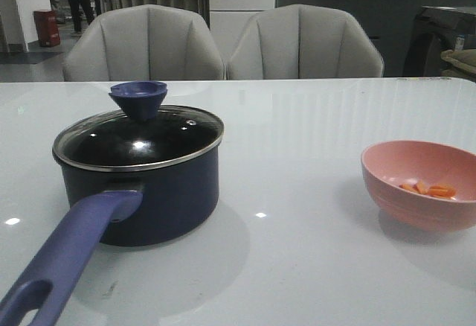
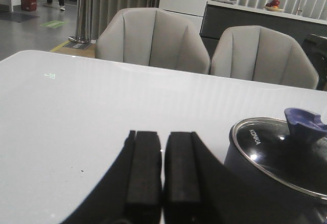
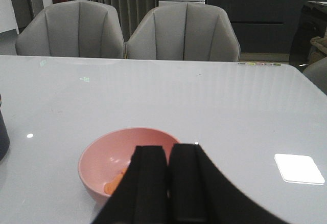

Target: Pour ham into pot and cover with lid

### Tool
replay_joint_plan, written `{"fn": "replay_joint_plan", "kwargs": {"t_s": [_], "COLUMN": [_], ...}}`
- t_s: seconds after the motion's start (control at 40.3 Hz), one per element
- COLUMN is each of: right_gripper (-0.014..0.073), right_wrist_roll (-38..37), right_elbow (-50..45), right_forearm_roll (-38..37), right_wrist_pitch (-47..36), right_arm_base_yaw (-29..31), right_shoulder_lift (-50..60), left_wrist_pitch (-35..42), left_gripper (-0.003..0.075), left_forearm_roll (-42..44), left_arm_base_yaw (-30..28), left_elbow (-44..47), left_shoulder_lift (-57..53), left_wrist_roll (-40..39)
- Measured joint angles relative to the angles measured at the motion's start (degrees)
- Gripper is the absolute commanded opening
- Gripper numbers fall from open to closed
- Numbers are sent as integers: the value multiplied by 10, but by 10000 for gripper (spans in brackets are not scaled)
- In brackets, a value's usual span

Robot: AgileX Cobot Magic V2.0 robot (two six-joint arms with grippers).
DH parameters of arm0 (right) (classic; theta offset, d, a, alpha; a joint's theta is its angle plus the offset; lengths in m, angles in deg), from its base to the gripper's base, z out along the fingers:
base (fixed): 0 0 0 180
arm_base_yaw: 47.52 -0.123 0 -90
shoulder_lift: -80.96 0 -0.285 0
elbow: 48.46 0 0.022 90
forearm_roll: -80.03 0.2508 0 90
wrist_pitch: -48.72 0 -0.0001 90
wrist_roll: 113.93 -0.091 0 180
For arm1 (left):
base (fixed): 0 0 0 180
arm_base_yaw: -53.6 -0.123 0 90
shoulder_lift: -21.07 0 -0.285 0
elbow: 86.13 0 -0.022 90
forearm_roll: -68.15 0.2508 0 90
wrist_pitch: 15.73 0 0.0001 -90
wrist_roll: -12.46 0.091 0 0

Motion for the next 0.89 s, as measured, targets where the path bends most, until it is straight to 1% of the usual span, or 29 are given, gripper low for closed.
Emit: {"fn": "replay_joint_plan", "kwargs": {"t_s": [0.744,0.844,0.893], "right_gripper": [141,141,141], "right_wrist_roll": [0,0,0], "right_elbow": [0,0,0], "right_forearm_roll": [0,0,0], "right_wrist_pitch": [0,0,0], "right_arm_base_yaw": [0,0,0], "right_shoulder_lift": [0,0,0], "left_wrist_pitch": [0,9,25], "left_gripper": [114,114,114], "left_forearm_roll": [0,0,0], "left_arm_base_yaw": [0,0,0], "left_elbow": [0,0,0], "left_shoulder_lift": [0,0,0], "left_wrist_roll": [0,0,0]}}
